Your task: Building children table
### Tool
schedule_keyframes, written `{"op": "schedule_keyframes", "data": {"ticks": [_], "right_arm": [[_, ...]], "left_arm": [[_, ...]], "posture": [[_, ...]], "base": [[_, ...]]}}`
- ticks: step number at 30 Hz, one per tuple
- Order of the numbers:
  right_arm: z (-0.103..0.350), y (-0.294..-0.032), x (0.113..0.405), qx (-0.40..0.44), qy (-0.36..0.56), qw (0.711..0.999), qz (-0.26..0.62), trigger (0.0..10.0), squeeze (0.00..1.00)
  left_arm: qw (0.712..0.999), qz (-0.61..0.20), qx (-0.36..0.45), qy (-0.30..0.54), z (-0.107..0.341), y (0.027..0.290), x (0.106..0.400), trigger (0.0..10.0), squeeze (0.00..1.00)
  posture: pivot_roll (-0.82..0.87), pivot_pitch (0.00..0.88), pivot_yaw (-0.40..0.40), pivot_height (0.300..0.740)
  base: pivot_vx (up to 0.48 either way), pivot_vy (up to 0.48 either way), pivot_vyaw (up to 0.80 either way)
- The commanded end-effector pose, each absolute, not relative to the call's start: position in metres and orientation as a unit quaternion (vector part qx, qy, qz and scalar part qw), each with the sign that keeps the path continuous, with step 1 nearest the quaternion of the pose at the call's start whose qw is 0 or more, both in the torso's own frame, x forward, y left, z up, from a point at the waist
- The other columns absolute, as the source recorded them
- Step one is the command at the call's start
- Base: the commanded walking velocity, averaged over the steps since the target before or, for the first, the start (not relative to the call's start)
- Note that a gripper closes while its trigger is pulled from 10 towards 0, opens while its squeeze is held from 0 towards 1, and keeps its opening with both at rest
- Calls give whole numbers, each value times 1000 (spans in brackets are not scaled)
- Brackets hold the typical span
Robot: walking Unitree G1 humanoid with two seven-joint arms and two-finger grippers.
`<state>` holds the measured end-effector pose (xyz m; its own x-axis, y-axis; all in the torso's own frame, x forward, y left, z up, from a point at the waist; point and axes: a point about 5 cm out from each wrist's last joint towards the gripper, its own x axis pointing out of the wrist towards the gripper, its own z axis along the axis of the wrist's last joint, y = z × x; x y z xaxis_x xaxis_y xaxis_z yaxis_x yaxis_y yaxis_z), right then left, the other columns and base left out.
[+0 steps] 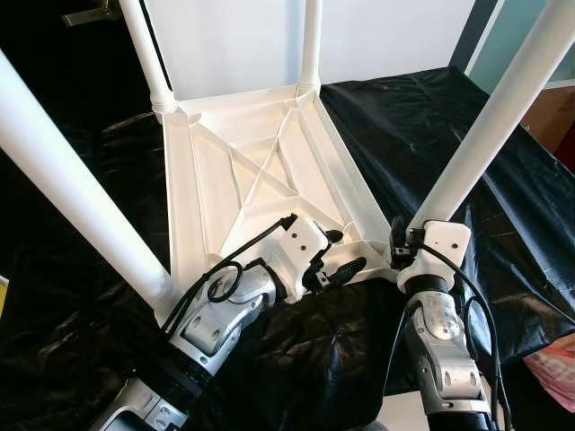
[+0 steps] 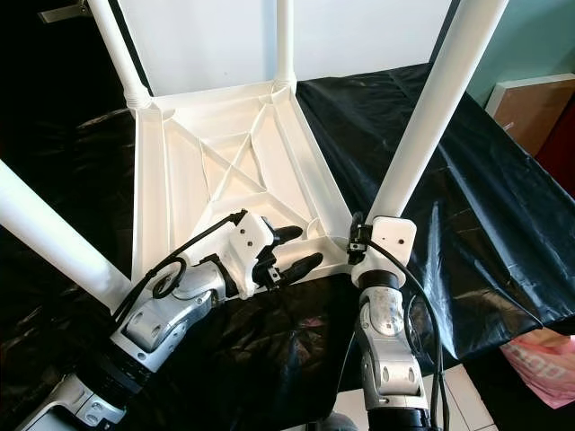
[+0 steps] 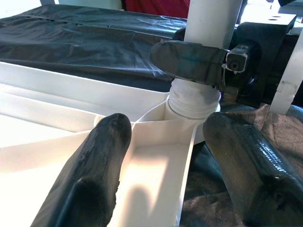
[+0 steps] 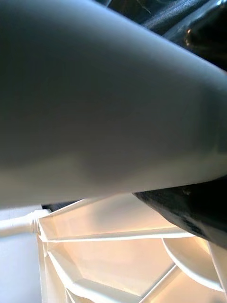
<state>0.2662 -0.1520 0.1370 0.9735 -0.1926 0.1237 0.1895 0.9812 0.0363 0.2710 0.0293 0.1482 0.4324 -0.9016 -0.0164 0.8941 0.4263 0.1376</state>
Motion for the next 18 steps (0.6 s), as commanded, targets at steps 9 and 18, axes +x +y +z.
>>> {"op": "schedule_keyframes", "data": {"ticks": [9,18], "right_arm": [[130,-158,256,27,-52,997,-46,10000,757],[137,-167,251,17,-67,997,35,10000,0]], "left_arm": [[800,-598,54,-17,144,26,258,10000,0],[796,-604,44,-12,145,30,256,10000,0]], "posture": [[-68,136,-4,740],[-65,132,-10,740]], "base": [[0,0,0],[0,0,0]]}}
